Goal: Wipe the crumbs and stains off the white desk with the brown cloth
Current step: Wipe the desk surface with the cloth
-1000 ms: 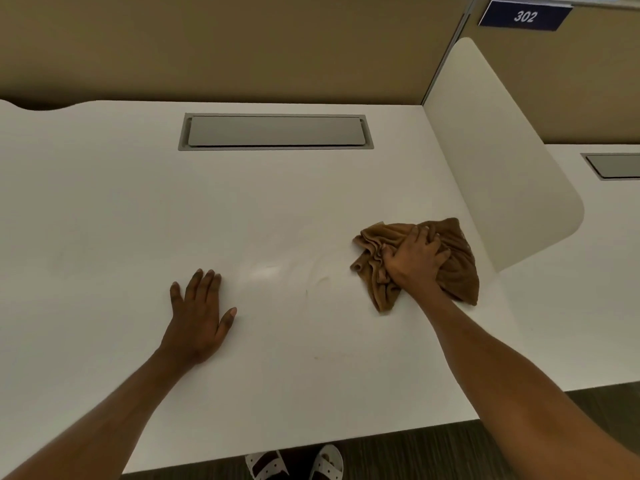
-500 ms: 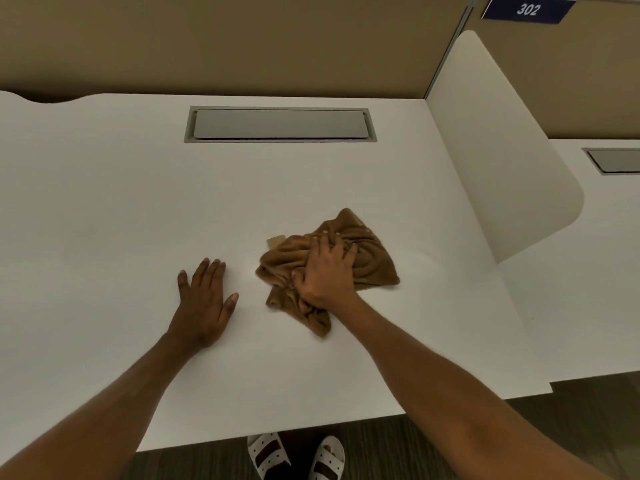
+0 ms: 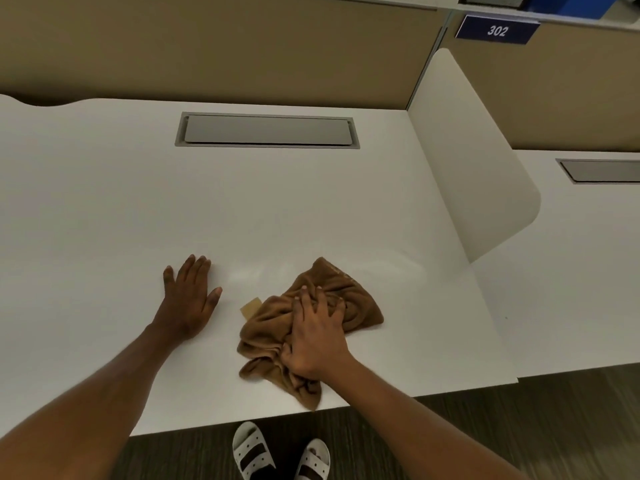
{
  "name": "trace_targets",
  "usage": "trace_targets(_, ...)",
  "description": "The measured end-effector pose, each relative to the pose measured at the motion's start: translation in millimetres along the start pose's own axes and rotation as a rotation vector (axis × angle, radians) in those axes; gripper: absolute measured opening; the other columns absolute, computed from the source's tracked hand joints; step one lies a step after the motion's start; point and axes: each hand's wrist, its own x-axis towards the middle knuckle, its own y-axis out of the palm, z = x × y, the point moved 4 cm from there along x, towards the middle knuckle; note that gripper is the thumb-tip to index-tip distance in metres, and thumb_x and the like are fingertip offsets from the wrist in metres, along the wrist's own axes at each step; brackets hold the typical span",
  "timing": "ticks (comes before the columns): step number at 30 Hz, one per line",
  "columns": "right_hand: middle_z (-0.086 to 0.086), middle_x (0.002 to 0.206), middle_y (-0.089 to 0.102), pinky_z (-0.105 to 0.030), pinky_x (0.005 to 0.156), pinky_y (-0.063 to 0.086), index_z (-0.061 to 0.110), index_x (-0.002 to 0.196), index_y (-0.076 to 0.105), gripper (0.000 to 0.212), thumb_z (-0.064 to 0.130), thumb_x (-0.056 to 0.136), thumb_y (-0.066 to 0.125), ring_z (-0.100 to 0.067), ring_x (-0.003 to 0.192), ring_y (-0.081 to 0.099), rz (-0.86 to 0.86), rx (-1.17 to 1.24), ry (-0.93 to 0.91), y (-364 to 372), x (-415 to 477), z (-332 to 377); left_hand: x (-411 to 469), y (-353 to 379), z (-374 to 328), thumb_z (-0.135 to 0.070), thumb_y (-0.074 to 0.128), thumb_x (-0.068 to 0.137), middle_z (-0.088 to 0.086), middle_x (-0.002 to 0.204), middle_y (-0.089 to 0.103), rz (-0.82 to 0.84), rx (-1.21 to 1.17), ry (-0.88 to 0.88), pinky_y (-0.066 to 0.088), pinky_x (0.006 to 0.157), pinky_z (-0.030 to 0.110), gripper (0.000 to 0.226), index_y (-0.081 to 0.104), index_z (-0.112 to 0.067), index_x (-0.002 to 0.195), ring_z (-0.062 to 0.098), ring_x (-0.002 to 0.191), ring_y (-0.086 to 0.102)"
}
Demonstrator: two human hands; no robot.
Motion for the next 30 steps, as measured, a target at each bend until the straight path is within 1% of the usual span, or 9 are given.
trace_targets(3, -0.018, 0.161, 0.012, -0.075, 0.104, -0.001, 0.007, 0.151, 0.016, 0.093, 0.064, 0.078, 0.028, -0.044, 0.145, 0.007, 0.025, 0.008, 0.035, 4, -18, -18, -1, 1, -1, -0.050, 0.013, 0.090, 0.023, 0.151, 0.032, 0.009, 0.031, -0.003, 0.010, 0.111, 0.061, 0.078, 0.031, 0.005, 0.142, 0.036, 0.143, 0.022)
trace_targets(6, -0.016, 0.161, 0.012, -0.075, 0.104, 0.002, 0.008, 0.151, 0.017, 0.093, 0.064, 0.078, 0.032, -0.042, 0.146, 0.008, 0.035, 0.006, 0.092, 4, -36, -46, -2, 2, -2, -0.051, 0.011, 0.088, 0.022, 0.152, 0.030, 0.008, 0.051, -0.009, 0.008, 0.112, 0.060, 0.080, 0.030, 0.005, 0.143, 0.034, 0.145, 0.019)
trace_targets(13, -0.014, 0.161, 0.015, -0.074, 0.104, 0.014, 0.009, 0.149, 0.024, 0.093, 0.065, 0.075, 0.031, -0.039, 0.145, 0.013, 0.048, -0.018, 0.257, -6, -60, -126, -4, -2, -9, -0.052, 0.009, 0.087, 0.022, 0.153, 0.028, 0.000, 0.063, -0.002, 0.008, 0.112, 0.060, 0.083, 0.030, 0.006, 0.143, 0.034, 0.145, 0.018)
trace_targets(16, -0.014, 0.161, 0.014, -0.075, 0.102, 0.016, 0.009, 0.149, 0.021, 0.095, 0.067, 0.075, 0.031, -0.040, 0.144, 0.014, 0.057, -0.028, 0.316, -14, -54, -154, -2, -2, -8, -0.056, 0.008, 0.088, 0.023, 0.151, 0.032, 0.003, 0.053, -0.002, 0.011, 0.111, 0.062, 0.086, 0.032, 0.006, 0.142, 0.035, 0.144, 0.021)
trace_targets(18, -0.013, 0.161, 0.013, -0.076, 0.101, 0.018, 0.009, 0.149, 0.019, 0.096, 0.069, 0.075, 0.030, -0.040, 0.143, 0.015, 0.046, -0.030, 0.358, -19, -46, -172, -1, -1, -10, -0.064, -0.002, 0.087, 0.024, 0.150, 0.033, 0.006, 0.049, 0.008, 0.011, 0.110, 0.062, 0.096, 0.034, 0.007, 0.140, 0.036, 0.143, 0.023)
trace_targets(21, -0.012, 0.161, 0.013, -0.078, 0.101, 0.019, 0.008, 0.149, 0.021, 0.098, 0.069, 0.072, 0.028, -0.041, 0.142, 0.015, 0.033, -0.022, 0.432, -31, -27, -194, -1, -2, -9, -0.067, -0.012, 0.084, 0.024, 0.150, 0.033, -0.003, 0.040, 0.007, 0.011, 0.111, 0.063, 0.104, 0.034, 0.007, 0.140, 0.036, 0.143, 0.023)
trace_targets(23, -0.013, 0.160, 0.013, -0.078, 0.102, 0.018, 0.007, 0.148, 0.022, 0.101, 0.070, 0.070, 0.025, -0.044, 0.141, 0.015, 0.031, -0.015, 0.469, -38, -11, -204, -1, -1, -8, -0.066, -0.010, 0.085, 0.024, 0.150, 0.034, -0.005, 0.045, 0.009, 0.013, 0.110, 0.064, 0.102, 0.034, 0.008, 0.140, 0.037, 0.143, 0.023)
trace_targets(27, -0.016, 0.159, 0.016, -0.077, 0.103, 0.017, 0.005, 0.146, 0.024, 0.094, 0.067, 0.077, 0.040, -0.048, 0.141, 0.016, 0.014, 0.024, 0.556, -47, 16, -211, 3, 2, -4, -0.064, -0.006, 0.088, 0.025, 0.147, 0.037, -0.005, 0.066, 0.025, 0.015, 0.108, 0.065, 0.097, 0.037, 0.008, 0.139, 0.039, 0.141, 0.027)
trace_targets(30, -0.019, 0.158, 0.019, -0.076, 0.103, 0.018, 0.003, 0.146, 0.026, 0.091, 0.065, 0.081, 0.040, -0.049, 0.140, 0.017, 0.001, 0.033, 0.607, -52, 29, -203, 4, 6, 2, -0.060, 0.001, 0.091, 0.026, 0.146, 0.040, -0.019, 0.087, 0.031, 0.018, 0.107, 0.064, 0.090, 0.038, 0.007, 0.137, 0.040, 0.139, 0.030)
